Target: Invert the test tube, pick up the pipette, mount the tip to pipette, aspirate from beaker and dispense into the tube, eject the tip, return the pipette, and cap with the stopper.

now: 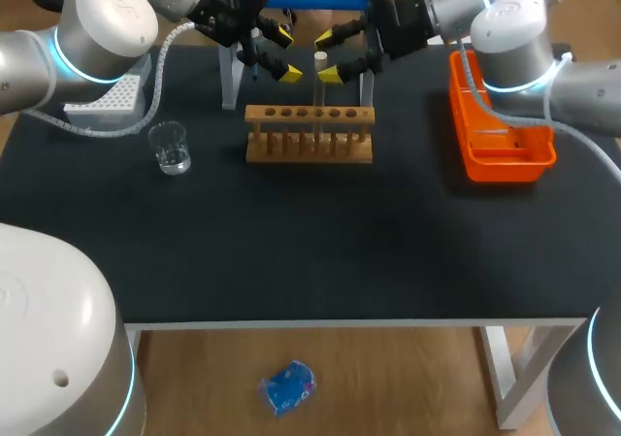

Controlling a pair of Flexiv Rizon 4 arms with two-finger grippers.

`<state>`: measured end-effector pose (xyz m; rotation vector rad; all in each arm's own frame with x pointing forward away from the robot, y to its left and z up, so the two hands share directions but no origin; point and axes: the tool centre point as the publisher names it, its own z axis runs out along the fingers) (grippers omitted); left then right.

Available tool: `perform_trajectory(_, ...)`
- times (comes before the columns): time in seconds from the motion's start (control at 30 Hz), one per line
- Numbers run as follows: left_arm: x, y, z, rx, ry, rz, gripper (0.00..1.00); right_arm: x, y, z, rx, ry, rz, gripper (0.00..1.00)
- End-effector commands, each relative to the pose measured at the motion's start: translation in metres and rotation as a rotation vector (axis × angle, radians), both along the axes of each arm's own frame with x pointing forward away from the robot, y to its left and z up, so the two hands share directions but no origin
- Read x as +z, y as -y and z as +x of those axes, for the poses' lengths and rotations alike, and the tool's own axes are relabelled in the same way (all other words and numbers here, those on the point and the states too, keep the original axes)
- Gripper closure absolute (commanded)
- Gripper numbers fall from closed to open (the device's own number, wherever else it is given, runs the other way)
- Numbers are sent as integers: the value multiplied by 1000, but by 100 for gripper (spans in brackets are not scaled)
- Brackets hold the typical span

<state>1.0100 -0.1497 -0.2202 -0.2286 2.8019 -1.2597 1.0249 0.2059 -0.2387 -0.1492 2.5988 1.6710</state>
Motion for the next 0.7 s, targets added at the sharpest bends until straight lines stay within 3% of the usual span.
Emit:
perform_trajectory(0.03, 1, -1, 1, -3, -5, 4, 0, 9, 4, -6, -10, 16, 17, 0)
perform_trajectory(0.33, 1, -1, 1, -3, -5, 4, 0, 31, 4, -14, -5, 27, 116, 0)
perform_trajectory(0.37, 1, -1, 1, -3, -5, 4, 0, 32, 4, -14, -3, 20, 136, 24)
perform_trajectory(0.4, 1, -1, 1, -3, -5, 4, 0, 32, 4, -15, -2, 13, 155, 56)
perform_trajectory(0.53, 1, -1, 1, -3, -5, 4, 0, 31, 2, -16, -8, -19, 229, 100)
perform_trajectory(0.7, 1, -1, 1, -3, -5, 4, 0, 30, 2, -13, -10, -42, 314, 100)
